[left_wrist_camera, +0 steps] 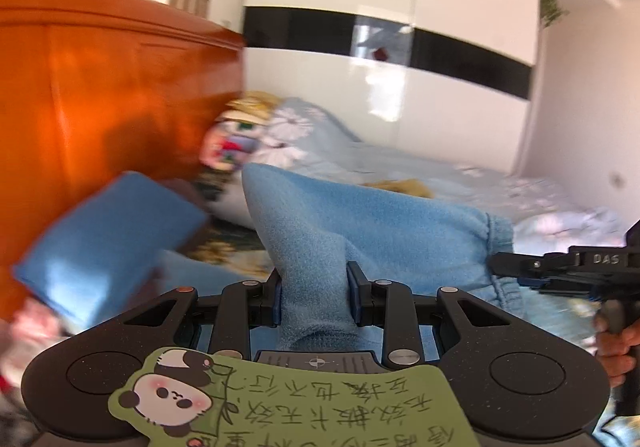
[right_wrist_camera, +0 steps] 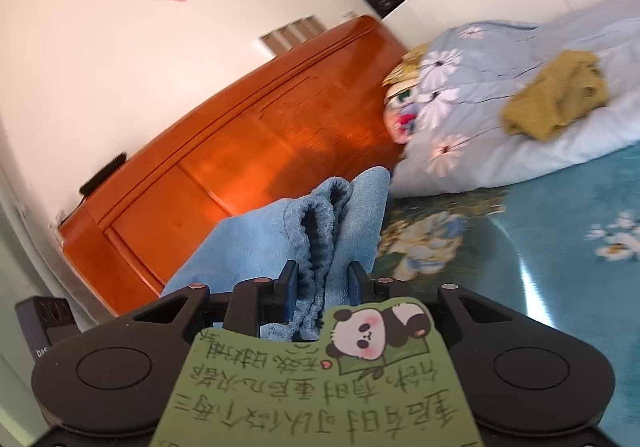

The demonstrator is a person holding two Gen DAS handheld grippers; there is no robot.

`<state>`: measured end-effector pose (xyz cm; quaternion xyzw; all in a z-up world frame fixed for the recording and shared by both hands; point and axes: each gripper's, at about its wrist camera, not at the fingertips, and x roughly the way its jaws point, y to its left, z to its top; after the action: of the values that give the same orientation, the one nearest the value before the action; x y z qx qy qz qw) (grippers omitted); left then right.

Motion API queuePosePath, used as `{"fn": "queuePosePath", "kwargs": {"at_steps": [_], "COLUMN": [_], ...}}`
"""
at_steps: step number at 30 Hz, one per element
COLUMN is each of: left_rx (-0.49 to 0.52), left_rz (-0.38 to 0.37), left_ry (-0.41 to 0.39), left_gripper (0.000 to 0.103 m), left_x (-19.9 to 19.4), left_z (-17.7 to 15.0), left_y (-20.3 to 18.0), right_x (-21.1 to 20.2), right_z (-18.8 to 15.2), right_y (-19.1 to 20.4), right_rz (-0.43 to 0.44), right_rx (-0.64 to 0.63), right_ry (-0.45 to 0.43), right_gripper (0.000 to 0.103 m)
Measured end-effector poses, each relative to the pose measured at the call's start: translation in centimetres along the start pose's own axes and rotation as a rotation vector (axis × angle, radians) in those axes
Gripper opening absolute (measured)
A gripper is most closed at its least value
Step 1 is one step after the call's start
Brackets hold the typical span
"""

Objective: Fold clothes

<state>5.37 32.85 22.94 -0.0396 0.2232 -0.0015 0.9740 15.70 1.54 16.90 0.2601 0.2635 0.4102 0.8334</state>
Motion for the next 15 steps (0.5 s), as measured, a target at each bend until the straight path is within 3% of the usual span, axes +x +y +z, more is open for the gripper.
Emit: {"fn": "queuePosePath", "kwargs": {"at_steps": [6, 12, 15], "left_rx": [-0.055, -0.152, -0.180], "left_rz": [0.081, 0.104, 0.109], "left_ry": [0.035, 0.069, 0.066], "left_gripper": [0.026, 0.028, 0.034], "left_x": [0.8, 2.8, 3.1], "left_z": [-0.4, -2.3, -3.1], "left_y": [3.7, 7.1, 8.6], "right_x": [5.4, 8.8, 9.2], "right_z": [-1.9, -3.5, -3.8], "right_y": [2.7, 3.3, 3.0], "right_rz": [-0.023, -0.080, -0.096], "right_rx": [-0.021, -0.030, -0.020], "right_ry": [0.093, 0.151, 0.157], "right_gripper": [0.027, 0.028, 0.029]}}
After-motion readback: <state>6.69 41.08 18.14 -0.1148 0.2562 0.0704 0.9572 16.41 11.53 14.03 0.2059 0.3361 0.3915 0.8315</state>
